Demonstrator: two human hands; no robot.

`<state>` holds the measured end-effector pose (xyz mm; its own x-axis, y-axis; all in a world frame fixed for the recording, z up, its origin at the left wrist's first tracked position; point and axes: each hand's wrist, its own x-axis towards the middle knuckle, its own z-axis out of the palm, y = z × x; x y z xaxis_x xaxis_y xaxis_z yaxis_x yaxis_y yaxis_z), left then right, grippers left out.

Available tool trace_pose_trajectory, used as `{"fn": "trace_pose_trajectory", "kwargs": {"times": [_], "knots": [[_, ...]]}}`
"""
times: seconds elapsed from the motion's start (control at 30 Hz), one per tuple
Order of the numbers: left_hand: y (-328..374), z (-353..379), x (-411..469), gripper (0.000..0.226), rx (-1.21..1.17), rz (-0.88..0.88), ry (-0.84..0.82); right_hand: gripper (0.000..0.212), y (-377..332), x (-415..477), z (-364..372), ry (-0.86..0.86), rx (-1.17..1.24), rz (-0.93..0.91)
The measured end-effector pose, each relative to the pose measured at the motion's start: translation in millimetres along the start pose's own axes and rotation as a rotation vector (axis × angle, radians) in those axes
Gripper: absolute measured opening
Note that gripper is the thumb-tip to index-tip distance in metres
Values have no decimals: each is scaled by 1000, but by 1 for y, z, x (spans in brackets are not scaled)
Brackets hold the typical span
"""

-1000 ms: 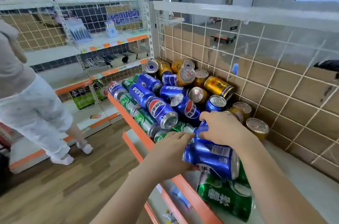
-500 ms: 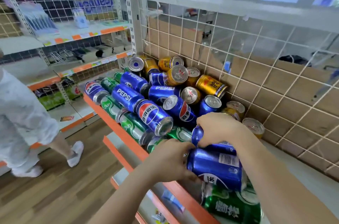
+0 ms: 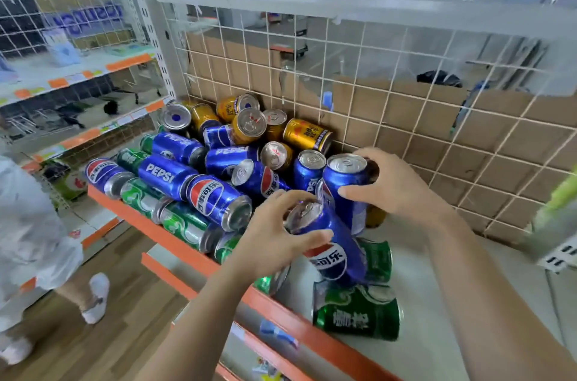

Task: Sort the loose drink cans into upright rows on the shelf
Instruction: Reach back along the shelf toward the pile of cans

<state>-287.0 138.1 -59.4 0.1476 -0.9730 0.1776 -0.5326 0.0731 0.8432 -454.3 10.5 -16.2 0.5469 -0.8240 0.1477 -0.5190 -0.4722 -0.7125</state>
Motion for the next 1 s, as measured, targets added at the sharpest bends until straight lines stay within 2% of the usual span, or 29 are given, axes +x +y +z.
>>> {"fn": "trace_pose_trajectory", "kwargs": {"times": [0.2, 0.3, 0.4, 0.47, 0.57, 0.63, 0.77, 0.9, 0.93, 1.0], "knots": [[13, 24, 22, 40, -81, 98, 89, 48, 23, -37, -19, 382, 245, 124], [25, 42, 31, 47, -140, 90, 95, 46, 33, -63, -32, 525, 363, 167], [44, 62, 33, 53, -180, 85, 124, 42, 47, -93, -46, 618, 464, 226], [61, 79, 33, 47, -182, 95, 144, 44, 56, -117, -59, 659, 567, 253], [88, 114, 27, 47, -174, 112, 113, 50, 66, -152, -77, 706, 817, 245], [114, 147, 15, 48, -164, 136, 90, 51, 74, -180, -93, 718, 893, 220], [166, 220, -19, 41, -187, 170, 25, 46, 99, -248, -128, 681, 757, 225], [210, 296, -46, 52, -270, 122, -66, 33, 139, -320, -170, 630, 683, 298], [220, 314, -53, 51, -280, 124, -91, 34, 147, -337, -180, 636, 655, 326], [238, 346, -64, 42, -289, 140, -117, 51, 164, -366, -197, 636, 524, 400]]}}
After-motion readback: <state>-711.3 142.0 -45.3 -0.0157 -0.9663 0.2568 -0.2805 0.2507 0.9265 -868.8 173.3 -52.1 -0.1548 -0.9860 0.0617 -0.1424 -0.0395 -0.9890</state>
